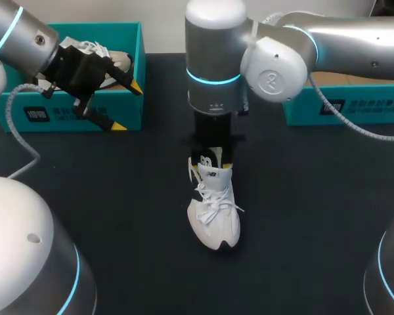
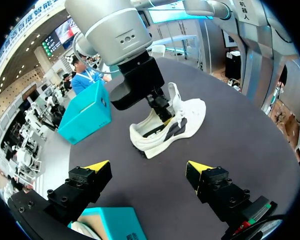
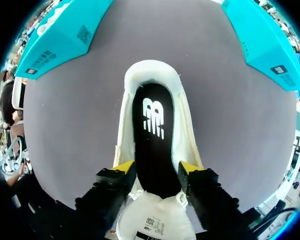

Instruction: Take the shoe out of the shoebox, open the shoe tongue, remove and reinsert the insole, then place the shoe into the shoebox

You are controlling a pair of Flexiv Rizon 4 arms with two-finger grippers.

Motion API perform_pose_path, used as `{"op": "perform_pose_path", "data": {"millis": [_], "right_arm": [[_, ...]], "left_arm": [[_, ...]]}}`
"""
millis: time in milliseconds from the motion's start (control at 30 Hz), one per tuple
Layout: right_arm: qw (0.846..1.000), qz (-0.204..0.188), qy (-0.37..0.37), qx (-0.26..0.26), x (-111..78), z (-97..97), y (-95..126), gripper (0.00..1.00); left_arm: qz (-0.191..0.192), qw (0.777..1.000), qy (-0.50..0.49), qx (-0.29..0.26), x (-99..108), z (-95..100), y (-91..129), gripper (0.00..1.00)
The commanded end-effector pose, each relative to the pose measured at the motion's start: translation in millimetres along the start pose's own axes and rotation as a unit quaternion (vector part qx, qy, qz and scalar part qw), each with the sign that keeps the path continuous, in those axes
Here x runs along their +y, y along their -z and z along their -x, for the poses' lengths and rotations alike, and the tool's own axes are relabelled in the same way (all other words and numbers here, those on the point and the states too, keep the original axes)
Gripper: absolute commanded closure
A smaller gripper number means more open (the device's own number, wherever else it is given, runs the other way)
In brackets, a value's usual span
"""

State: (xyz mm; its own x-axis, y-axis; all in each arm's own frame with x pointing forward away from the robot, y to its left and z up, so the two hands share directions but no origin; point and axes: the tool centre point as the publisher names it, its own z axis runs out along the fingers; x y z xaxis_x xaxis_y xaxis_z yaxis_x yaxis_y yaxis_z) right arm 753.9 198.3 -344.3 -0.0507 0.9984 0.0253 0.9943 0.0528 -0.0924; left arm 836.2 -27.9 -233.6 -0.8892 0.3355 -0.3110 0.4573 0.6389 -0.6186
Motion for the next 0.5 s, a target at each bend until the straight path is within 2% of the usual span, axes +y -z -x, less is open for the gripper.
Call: {"op": "perform_pose_path", "data": {"millis": [33, 500], "right_arm": [[1.000, -0.008, 0.017, 0.016, 5.6, 2.8, -4.1, 0.00], [0.999, -0.012, 0.020, 0.022, 5.5, 3.3, -7.4, 0.00]], "left_arm": [[0.001, 1.000, 0.000, 0.000, 0.1, -0.7, 0.2, 0.00], [0.001, 1.000, 0.000, 0.000, 0.1, -0.7, 0.2, 0.00]]}}
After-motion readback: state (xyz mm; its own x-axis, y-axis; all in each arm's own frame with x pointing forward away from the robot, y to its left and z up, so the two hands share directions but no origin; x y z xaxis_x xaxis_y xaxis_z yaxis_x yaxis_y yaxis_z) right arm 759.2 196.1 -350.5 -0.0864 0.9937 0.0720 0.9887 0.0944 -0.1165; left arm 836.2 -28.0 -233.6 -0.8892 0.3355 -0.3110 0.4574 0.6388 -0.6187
